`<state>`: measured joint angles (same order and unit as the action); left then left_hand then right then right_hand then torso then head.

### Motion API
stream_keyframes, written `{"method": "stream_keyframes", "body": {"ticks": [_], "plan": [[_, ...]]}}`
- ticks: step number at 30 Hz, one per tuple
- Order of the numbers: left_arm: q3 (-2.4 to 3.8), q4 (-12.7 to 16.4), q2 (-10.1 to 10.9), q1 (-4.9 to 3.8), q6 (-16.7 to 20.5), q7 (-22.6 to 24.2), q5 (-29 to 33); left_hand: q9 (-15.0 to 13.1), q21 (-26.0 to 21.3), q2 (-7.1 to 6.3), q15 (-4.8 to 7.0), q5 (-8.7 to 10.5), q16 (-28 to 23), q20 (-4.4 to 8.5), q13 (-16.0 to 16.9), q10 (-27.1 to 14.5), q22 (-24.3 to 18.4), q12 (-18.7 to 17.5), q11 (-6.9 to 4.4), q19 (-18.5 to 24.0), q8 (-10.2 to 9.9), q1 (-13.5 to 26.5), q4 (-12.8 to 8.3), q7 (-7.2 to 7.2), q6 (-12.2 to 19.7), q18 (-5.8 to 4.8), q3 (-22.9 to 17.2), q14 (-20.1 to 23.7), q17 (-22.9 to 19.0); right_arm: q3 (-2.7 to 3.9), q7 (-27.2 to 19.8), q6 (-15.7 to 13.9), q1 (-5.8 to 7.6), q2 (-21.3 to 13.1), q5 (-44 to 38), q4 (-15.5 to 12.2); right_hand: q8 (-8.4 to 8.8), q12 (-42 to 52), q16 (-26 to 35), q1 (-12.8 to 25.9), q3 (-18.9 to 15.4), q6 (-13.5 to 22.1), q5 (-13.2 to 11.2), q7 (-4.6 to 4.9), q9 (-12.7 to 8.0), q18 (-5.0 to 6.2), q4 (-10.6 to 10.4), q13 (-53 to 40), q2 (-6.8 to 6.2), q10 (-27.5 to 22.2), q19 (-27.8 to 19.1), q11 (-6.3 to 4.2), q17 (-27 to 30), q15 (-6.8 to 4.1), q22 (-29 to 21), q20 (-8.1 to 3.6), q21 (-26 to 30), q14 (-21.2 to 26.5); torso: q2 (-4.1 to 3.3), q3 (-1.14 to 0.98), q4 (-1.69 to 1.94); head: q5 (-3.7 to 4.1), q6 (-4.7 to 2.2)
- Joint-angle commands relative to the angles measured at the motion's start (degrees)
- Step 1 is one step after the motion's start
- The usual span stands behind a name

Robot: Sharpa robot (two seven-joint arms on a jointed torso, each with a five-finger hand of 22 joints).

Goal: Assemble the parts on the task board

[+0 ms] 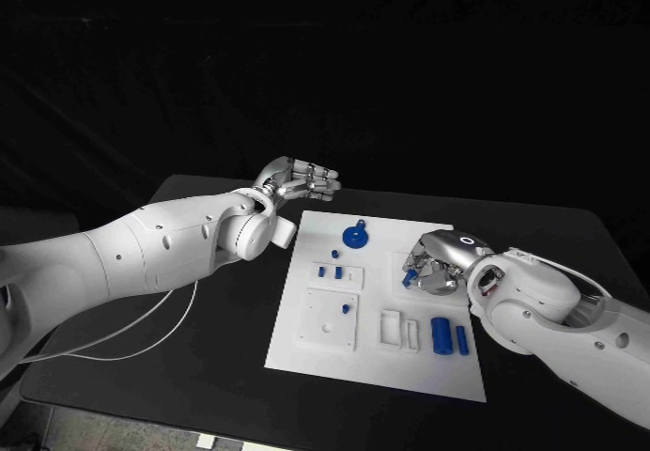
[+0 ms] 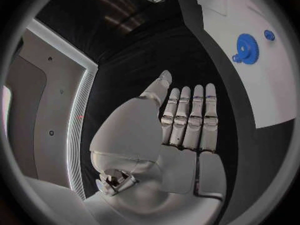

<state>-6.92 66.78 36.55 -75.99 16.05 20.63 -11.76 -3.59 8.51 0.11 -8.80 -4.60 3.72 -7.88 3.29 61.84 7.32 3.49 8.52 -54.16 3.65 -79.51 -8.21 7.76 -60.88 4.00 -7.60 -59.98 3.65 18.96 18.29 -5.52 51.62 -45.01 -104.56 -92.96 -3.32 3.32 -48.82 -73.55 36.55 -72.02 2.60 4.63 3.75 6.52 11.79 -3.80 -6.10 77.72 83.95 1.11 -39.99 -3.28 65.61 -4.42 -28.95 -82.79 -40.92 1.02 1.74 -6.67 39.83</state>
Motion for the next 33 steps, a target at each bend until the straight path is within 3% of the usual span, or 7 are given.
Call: {"method": "stream_keyframes", "body": {"ticks": [1, 7, 13, 20, 22, 27, 33], "plan": [[0.04, -0.1, -0.1, -0.03, -0.7, 0.4, 0.3, 0.1, 0.4, 0.16, -0.15, -0.27, -0.2, -0.26, 0.0, -0.3, -0.1, -0.1, -0.08, 0.0, -0.1, -0.3, -0.1, 0.25, 0.1, 0.67, 0.1, 0.4, 0.0, 0.90, -0.8, -2.0, 0.10, -0.1, 5.0, -1.1, -0.37, 0.2, 0.1, 0.4, 0.3, -0.6, 0.4, -0.08, 0.4, 0.22, -0.1, 0.2, 0.14, 0.5, 2.3, 0.07, 0.1, -0.37, 0.1, -0.53, 0.0, 0.1, 0.03, 0.04, -0.04, -0.17, 0.07], [0.03, -0.3, -0.2, -0.03, -0.7, 0.4, 0.3, 0.1, 0.4, 0.16, -0.15, -0.27, -0.2, -0.26, 0.0, -0.3, -0.1, -0.1, -0.08, 0.0, -0.1, -0.3, -0.1, 0.25, 0.1, 0.67, 0.1, 0.4, 0.0, 2.09, -1.4, -2.2, 0.18, 0.2, 8.6, -2.6, -0.35, 0.2, 0.1, 0.5, 0.4, -0.6, 0.4, -0.09, 0.4, 0.28, 0.2, 0.2, 0.33, 0.5, 2.3, 0.06, 0.2, -0.51, 0.1, -0.65, 0.1, 0.1, 0.04, 0.05, 0.02, -0.53, 0.07], [0.02, -0.4, -0.3, -0.03, -0.7, 0.4, 0.3, 0.1, 0.4, 0.16, -0.15, -0.27, -0.2, -0.26, 0.0, -0.3, -0.1, -0.1, -0.08, 0.0, -0.1, -0.3, -0.1, 0.25, 0.1, 0.67, 0.1, 0.4, 0.0, 2.01, -2.0, -1.8, 0.20, 1.6, 10.5, -3.1, -0.34, 0.2, 0.1, 0.6, 0.2, -0.5, 0.6, -0.08, 0.4, 0.26, 0.3, 0.2, 0.56, 0.5, 2.3, 0.05, 0.2, -0.61, 0.2, -0.76, 0.1, 0.2, 0.03, 0.09, -0.05, -0.92, 0.09], [-0.01, -0.6, -0.6, -0.03, -0.8, 0.3, 0.3, 0.1, 0.4, 0.16, -0.15, -0.27, -0.2, -0.26, 0.0, -0.3, -0.1, -0.1, -0.08, 0.0, -0.1, -0.3, -0.1, 0.25, 0.1, 0.67, 0.1, 0.4, 0.0, -0.91, -2.8, -2.0, 0.21, 4.4, 9.2, -4.0, -0.37, 0.2, 0.1, 0.6, -0.1, -0.5, 0.6, -0.06, 0.4, 0.30, 0.4, 0.2, 0.72, 0.5, 2.4, 0.06, 0.2, -0.61, 0.3, -0.77, 0.1, 0.2, -0.03, -0.03, 0.02, -1.26, 0.12], [-0.02, -0.6, -0.6, -0.03, -0.9, 0.2, 0.3, 0.1, 0.4, 0.16, -0.15, -0.27, -0.2, -0.26, 0.0, -0.3, -0.1, -0.1, -0.08, 0.0, -0.1, -0.3, -0.1, 0.25, 0.1, 0.67, 0.1, 0.4, 0.0, -1.67, -2.9, -2.1, 0.21, 5.2, 8.6, -4.3, -0.36, 0.2, 0.1, 0.6, -0.1, -0.5, 0.6, -0.08, 0.4, 0.32, 0.5, 0.2, 0.79, 0.5, 2.4, 0.05, 0.2, -0.61, 0.3, -0.76, 0.2, 0.2, -0.02, -0.02, 0.07, -1.31, 0.14], [-0.14, -0.7, -0.9, -0.03, -1.1, -0.2, 0.3, 0.1, 0.6, 0.21, -0.18, -0.29, -0.2, -0.28, 0.0, -0.4, -0.5, -0.1, -0.07, 0.1, -0.1, -0.2, -0.2, 0.26, 0.1, 0.67, 0.0, 0.5, 0.0, -4.44, -3.5, -2.1, 0.42, 6.8, 8.1, -4.7, -0.36, 0.2, 0.1, 0.6, -0.1, -0.5, 0.6, -0.09, 0.5, 0.33, 0.6, 0.2, 0.83, 0.5, 2.4, 0.05, 0.3, -0.56, 0.3, -0.73, 0.3, 0.2, 0.04, 0.04, 0.08, -1.66, 0.09], [-0.20, -0.8, -1.1, -0.03, -1.2, -0.2, 0.3, 0.1, 0.6, 0.21, -0.18, -0.29, -0.2, -0.28, 0.0, -0.4, -0.5, -0.1, -0.07, 0.1, -0.1, -0.2, -0.2, 0.26, 0.1, 0.67, 0.0, 0.5, 0.0, -6.75, -3.8, -2.2, 0.57, 8.1, 7.2, -4.4, -0.35, 0.2, 0.1, 0.6, -0.2, -0.5, 0.6, -0.07, 0.5, 0.35, 0.6, 0.2, 0.89, 0.5, 2.4, 0.06, 0.3, -0.58, 0.2, -0.72, 0.4, 0.1, -0.03, 0.06, 0.03, -2.03, 0.23]]}}
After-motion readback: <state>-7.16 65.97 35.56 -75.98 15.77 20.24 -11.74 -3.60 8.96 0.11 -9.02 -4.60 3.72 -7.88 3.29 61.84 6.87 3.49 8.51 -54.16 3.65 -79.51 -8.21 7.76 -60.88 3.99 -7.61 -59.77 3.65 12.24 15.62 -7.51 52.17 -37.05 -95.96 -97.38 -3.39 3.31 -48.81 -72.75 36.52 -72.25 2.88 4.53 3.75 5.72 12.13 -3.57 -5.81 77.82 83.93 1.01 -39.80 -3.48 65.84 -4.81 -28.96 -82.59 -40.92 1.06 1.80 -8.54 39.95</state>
